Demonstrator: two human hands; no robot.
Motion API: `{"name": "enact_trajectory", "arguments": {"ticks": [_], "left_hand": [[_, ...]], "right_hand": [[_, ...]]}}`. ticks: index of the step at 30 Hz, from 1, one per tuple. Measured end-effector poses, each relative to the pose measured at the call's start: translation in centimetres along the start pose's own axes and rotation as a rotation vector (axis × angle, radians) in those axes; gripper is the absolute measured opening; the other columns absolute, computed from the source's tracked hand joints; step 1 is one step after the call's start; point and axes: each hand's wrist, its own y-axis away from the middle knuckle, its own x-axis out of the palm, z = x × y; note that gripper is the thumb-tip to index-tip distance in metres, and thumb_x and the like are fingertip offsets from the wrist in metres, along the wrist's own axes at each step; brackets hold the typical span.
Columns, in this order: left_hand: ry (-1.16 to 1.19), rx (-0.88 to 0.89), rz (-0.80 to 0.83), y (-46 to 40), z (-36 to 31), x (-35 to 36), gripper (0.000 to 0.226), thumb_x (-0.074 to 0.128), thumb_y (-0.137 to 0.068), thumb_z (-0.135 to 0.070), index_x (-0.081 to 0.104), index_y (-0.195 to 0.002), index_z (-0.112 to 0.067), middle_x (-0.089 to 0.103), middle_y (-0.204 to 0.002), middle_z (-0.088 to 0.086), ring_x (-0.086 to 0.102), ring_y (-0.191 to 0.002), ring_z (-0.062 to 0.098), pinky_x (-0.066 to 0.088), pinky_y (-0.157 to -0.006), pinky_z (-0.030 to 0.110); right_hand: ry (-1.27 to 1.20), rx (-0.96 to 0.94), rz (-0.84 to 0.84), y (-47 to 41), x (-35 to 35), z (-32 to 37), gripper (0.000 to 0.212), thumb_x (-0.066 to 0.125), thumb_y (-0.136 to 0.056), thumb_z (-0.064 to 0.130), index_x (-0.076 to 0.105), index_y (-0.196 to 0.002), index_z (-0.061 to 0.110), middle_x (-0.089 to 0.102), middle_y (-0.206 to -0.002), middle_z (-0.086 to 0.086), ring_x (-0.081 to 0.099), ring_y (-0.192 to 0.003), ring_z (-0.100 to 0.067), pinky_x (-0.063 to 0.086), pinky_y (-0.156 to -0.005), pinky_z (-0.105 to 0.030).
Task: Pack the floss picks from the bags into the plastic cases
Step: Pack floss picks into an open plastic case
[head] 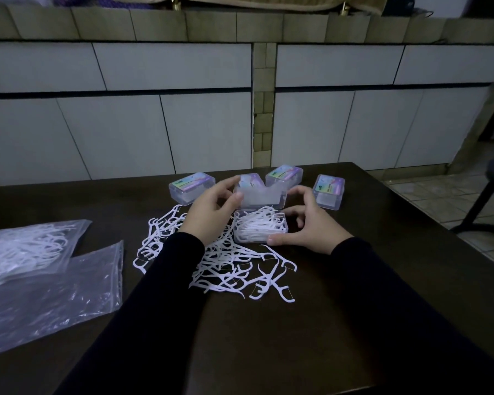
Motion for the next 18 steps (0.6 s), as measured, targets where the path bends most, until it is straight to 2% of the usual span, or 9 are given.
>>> {"name": "enact_trajectory", "arguments": {"ticks": [2, 5, 8, 11, 18], "left_hand": [[-0.094, 0.076, 0.04, 0.2, 0.0, 0.1, 0.035, 0.053, -0.092, -0.043, 0.058, -0.126, -0.035, 0.058, -0.107, -0.01, 0.053, -0.097, 0.003, 0.047, -0.089, 0.029], [-0.257, 0.206, 0.077, 0.4, -0.1, 0.3, 0.028, 0.062, -0.085, -0.045, 0.068, -0.111, -0.037, 0.058, -0.116, -0.015, 0.049, -0.108, 0.002, 0.044, -0.094, 0.033], [-0.344, 0.279, 0.106, 0.6, -0.6, 0.8, 0.029, 0.067, -0.085, -0.038, 0.068, -0.114, -0.034, 0.061, -0.124, -0.014, 0.048, -0.118, 0.005, 0.041, -0.102, 0.038], [-0.415, 0.306, 0.139, 0.7, -1.1, 1.4, 0.034, 0.068, -0.085, -0.032, 0.065, -0.119, -0.032, 0.059, -0.128, -0.011, 0.046, -0.123, 0.008, 0.037, -0.106, 0.033], [-0.521, 0.323, 0.114, 0.7, -0.9, 2.4, 0.031, 0.068, -0.085, -0.036, 0.068, -0.116, -0.03, 0.059, -0.127, -0.012, 0.045, -0.12, 0.008, 0.032, -0.098, 0.022]], "right_hand": [[0.0, -0.006, 0.002, 0.1, 0.0, 0.0, 0.098, 0.086, -0.065, 0.037, 0.023, -0.14, 0.033, 0.053, -0.131, 0.002, 0.048, -0.096, -0.007, 0.037, -0.073, -0.014], [0.052, -0.033, -0.01, 0.1, -0.1, 0.1, 0.082, 0.085, -0.067, 0.038, 0.039, -0.135, 0.032, 0.053, -0.123, 0.008, 0.045, -0.08, 0.003, 0.034, -0.067, -0.012], [0.058, -0.032, -0.036, 0.0, -0.2, -0.1, 0.077, 0.084, -0.069, 0.04, 0.044, -0.133, 0.031, 0.054, -0.122, 0.008, 0.045, -0.075, 0.003, 0.033, -0.065, -0.013], [0.052, -0.03, -0.043, -0.1, -0.2, -0.3, 0.076, 0.083, -0.069, 0.039, 0.045, -0.133, 0.03, 0.055, -0.124, 0.007, 0.045, -0.078, 0.003, 0.035, -0.068, -0.014], [0.053, -0.03, -0.049, -0.3, -0.3, -0.6, 0.073, 0.083, -0.069, 0.04, 0.046, -0.131, 0.03, 0.056, -0.129, 0.004, 0.042, -0.071, 0.002, 0.032, -0.063, -0.014]]}}
